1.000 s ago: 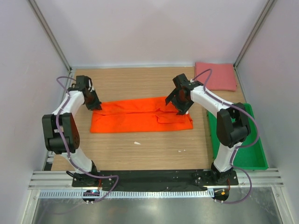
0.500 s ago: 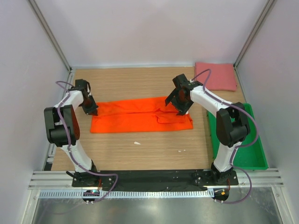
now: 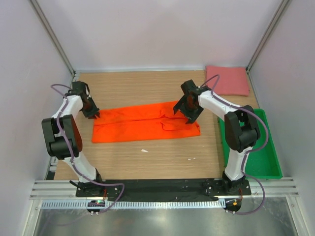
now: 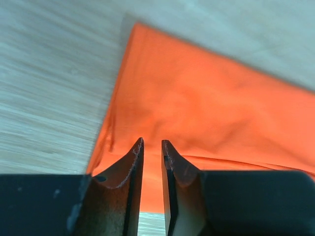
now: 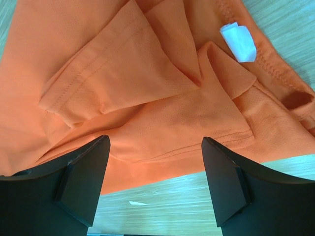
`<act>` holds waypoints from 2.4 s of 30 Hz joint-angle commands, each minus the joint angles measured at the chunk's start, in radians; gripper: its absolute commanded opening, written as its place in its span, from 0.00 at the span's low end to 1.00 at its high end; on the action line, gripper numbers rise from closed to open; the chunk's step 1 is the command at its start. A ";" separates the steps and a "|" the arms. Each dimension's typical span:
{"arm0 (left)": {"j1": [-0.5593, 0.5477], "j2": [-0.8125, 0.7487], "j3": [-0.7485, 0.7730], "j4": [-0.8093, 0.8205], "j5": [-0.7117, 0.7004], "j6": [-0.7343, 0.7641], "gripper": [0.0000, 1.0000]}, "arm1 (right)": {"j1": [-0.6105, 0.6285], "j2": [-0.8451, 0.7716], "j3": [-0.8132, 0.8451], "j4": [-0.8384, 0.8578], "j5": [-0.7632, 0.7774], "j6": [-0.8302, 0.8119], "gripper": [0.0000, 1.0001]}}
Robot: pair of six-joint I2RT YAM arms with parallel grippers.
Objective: Fold and stack the t-shirts
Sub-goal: Fold the tshirt
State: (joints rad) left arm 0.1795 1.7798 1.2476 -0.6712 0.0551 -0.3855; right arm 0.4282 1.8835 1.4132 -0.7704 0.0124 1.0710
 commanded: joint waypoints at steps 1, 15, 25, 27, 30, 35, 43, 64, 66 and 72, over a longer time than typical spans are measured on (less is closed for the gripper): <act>0.005 -0.105 0.078 0.022 0.071 -0.042 0.22 | 0.000 -0.015 0.032 -0.029 0.024 0.024 0.81; -0.032 -0.252 -0.086 0.078 0.166 -0.056 0.31 | 0.061 0.098 0.058 -0.012 0.112 0.199 0.85; -0.051 -0.339 -0.148 0.073 0.164 -0.007 0.34 | 0.078 0.212 0.133 -0.010 0.181 0.146 0.85; -0.052 -0.300 -0.110 0.065 0.141 0.005 0.35 | 0.080 0.207 0.116 -0.006 0.176 0.141 0.85; -0.031 -0.202 -0.016 0.022 0.098 0.030 0.39 | 0.078 0.195 0.102 -0.003 0.185 0.112 0.85; 0.063 -0.017 0.116 -0.051 0.212 0.051 0.43 | 0.076 0.192 0.116 0.014 0.184 0.026 0.85; 0.126 0.086 0.141 -0.028 0.187 0.114 0.37 | 0.075 0.190 0.082 0.051 0.109 -0.022 0.85; 0.170 0.247 0.248 0.053 0.334 0.160 0.36 | 0.046 0.223 0.070 0.068 0.026 -0.062 0.85; 0.169 0.248 0.243 0.053 0.336 0.155 0.35 | 0.043 0.223 0.073 0.068 0.024 -0.060 0.85; 0.170 0.251 0.234 0.059 0.338 0.152 0.32 | 0.038 0.229 0.078 0.065 0.020 -0.062 0.85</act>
State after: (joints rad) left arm 0.3420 2.0312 1.4677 -0.6350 0.3676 -0.2352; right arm 0.4698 2.0556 1.5127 -0.7498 0.0216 1.0222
